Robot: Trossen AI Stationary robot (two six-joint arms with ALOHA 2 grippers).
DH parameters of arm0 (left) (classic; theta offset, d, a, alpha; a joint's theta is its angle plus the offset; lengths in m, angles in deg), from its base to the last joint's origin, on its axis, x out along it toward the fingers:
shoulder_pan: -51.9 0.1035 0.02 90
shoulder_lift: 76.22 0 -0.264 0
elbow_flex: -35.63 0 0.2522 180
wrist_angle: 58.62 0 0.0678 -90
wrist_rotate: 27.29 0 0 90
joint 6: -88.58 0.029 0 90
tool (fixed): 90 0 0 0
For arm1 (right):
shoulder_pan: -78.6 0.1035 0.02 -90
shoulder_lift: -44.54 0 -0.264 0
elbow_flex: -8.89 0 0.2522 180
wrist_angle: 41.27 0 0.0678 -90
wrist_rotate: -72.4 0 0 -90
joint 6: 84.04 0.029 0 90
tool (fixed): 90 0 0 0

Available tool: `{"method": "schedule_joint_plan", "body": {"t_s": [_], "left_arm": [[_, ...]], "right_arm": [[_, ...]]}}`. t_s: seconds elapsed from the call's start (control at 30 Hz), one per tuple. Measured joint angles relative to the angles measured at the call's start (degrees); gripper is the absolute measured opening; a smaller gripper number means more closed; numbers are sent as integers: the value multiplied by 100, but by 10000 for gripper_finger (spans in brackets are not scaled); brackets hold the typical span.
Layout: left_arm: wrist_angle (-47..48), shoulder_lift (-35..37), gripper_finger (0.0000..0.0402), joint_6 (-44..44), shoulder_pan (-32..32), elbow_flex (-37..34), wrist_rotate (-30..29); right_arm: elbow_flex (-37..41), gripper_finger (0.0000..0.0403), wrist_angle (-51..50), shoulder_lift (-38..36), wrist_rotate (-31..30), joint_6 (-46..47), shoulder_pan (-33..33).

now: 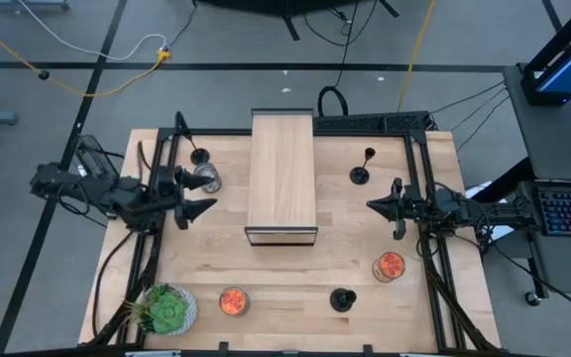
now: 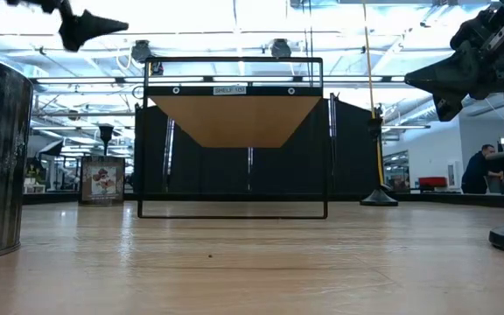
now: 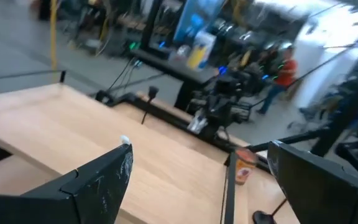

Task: Pick & Place candle stick holders
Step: Put the top left black candle holder on the shelf

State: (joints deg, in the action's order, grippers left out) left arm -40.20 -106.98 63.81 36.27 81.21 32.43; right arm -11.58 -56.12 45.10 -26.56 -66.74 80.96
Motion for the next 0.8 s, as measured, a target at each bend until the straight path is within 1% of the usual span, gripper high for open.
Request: {"method": "schedule_joint_plan", "body": {"t_s": [0.13,0.23,0.33,0.47,0.53,0.6,0.67,0.8], "left_arm": [[893,-949,379,-690,294,1150,49],[979,-1535,379,-700,547,1736,269],[201,-1988,379,-359,685,2019,426],[-1233,-2401,379,-57,702,2040,478],[-1705,-2501,379,111,757,2038,487],[-1844,-2516,379,115,875,2042,466],[-1702,-2506,379,-14,977,2042,233],[-1086,-2566,379,-220,1114,2040,-712]], "right_arm": [[0,0,0,0,-1,0,1],[1,0,0,0,0,0,-1],[1,0,0,0,0,-1,1],[0,0,0,0,1,-2,-1],[0,0,0,0,-1,0,0],[1,0,0,0,1,-2,1],[0,0,0,0,1,-2,-1],[0,0,0,0,1,-2,-1]]}}
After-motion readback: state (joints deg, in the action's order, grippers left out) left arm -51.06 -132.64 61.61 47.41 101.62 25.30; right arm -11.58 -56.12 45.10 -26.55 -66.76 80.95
